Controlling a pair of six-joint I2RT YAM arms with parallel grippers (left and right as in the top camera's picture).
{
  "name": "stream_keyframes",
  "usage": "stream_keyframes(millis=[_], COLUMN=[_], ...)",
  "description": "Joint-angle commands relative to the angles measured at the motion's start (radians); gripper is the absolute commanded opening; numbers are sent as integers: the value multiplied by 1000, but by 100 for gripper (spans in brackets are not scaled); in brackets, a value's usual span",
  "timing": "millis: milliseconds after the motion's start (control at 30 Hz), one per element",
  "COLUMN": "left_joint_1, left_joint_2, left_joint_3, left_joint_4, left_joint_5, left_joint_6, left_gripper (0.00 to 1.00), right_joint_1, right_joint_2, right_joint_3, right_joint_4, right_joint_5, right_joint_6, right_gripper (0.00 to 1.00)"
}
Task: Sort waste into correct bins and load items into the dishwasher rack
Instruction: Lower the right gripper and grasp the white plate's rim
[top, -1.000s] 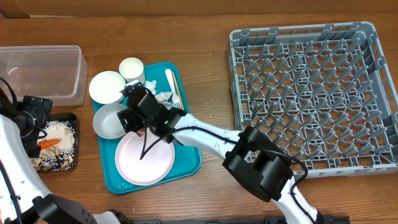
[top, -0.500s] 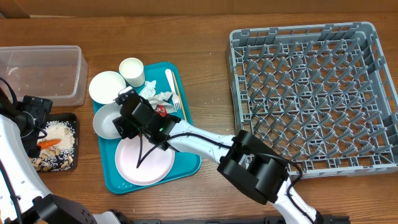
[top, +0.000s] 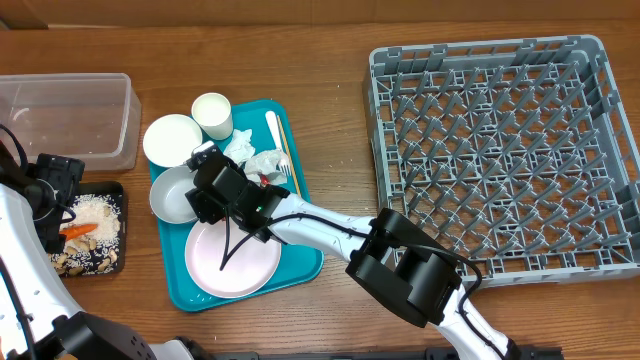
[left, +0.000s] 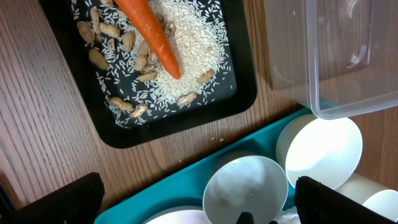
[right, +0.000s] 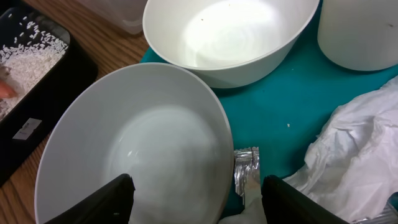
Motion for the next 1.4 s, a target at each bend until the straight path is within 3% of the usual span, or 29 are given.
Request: stream_keyframes(millis=[0,500,733,900,1233,1367], left_joint_1=[0,0,0,0,0,0], left_joint_2=[5,5,5,5,5,5], left_joint_3=[2,2,2,2,2,2], left_joint_4=[1,2,2,2,1,2], left_joint_5=[-13,-13,-13,-13,-13,-13], left_joint_6=[19,19,19,19,19,19], left_gripper=[100,100,100,100,100,100], right_joint_1=[-3,-10,-17,-17,-17,-17], right_joint_2=[11,42,43,42,25,-26], right_joint_3=[21,21,21,21,53,68], right_joint_4=[10,43,43,44,23,-16], right_joint_5=[10,14,14,14,13,13], right_joint_6=[3,9,9,9,9,9], right_gripper=[69,67,60,49,49,56])
